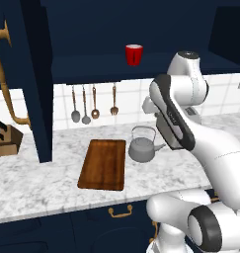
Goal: Pick the kettle from the counter and place it on the tray. Then pick the mug from the cabinet and place it on the tray. Then close the cabinet doors.
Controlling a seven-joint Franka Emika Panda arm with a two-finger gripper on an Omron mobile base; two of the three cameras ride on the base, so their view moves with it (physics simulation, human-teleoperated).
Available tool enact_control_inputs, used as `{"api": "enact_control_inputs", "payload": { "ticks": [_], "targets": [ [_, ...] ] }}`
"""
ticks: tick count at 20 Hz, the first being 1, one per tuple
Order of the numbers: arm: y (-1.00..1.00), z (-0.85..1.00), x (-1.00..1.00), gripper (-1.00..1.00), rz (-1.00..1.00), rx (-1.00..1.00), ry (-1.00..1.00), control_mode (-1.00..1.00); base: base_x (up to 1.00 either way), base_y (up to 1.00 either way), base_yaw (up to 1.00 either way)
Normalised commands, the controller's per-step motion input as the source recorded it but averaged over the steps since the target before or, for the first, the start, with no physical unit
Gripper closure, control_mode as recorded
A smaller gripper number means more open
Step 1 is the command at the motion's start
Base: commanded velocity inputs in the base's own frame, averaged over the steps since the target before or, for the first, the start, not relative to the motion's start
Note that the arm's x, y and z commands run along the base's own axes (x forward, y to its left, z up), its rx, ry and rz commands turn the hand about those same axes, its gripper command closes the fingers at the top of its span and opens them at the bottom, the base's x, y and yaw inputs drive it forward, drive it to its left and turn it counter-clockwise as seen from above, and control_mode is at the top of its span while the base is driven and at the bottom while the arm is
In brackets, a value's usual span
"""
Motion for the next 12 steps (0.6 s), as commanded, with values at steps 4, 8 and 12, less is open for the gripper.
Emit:
{"api": "enact_control_inputs", "payload": {
  "ticks": [4,8,12],
  "targets": [
    [0.32,-0.43,0.02,-1.0,-0.13,-0.05,0.0,-1.0,0.0,0.0,0.0],
    [0.59,-1.0,0.11,-1.0,-0.84,-0.02,-0.19,-1.0,0.0,0.0,0.0],
    [0.08,-0.29,0.0,-1.0,-0.2,-0.01,-0.01,-1.0,0.0,0.0,0.0]
  ]
}}
